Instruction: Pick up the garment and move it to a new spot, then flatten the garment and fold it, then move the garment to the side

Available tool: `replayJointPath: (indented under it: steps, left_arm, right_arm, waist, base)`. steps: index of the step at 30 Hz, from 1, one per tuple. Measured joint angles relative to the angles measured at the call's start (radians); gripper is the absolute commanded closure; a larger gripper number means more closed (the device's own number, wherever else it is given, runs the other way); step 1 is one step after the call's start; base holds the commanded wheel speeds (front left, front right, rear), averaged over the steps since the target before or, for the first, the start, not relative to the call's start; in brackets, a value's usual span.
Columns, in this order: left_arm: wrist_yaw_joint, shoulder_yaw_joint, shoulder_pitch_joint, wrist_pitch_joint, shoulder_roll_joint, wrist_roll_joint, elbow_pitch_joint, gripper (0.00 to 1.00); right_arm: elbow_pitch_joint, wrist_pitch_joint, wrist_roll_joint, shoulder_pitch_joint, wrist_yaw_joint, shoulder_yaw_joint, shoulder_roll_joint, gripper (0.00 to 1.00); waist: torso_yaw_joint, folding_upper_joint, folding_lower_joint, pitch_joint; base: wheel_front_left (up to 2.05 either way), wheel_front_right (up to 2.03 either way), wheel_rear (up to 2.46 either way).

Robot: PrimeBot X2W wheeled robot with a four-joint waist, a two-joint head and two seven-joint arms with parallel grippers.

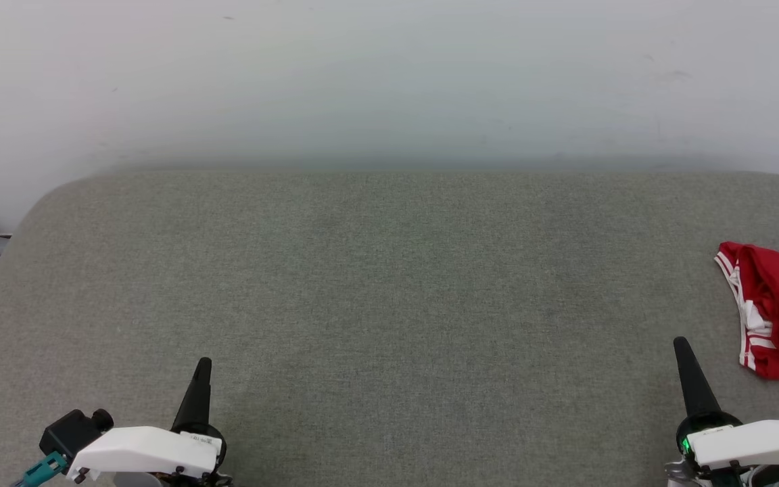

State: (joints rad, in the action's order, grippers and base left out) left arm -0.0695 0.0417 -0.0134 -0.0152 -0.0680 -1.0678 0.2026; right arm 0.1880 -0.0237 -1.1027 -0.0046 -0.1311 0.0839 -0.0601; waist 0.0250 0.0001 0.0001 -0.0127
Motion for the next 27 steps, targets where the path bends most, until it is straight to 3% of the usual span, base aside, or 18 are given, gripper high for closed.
replayJointPath:
  steps: [27]
  left_arm:
    - [-0.028,0.036,-0.044,0.066,0.009,-0.269,0.022,1.0]
  right_arm:
    - [0.028,0.066,-0.255,-0.051,0.0,0.01,0.0,1.0]
  waist:
    - [-0.011,0.0,0.0,0.007]
  base:
    - [0.0,0.0,0.0]
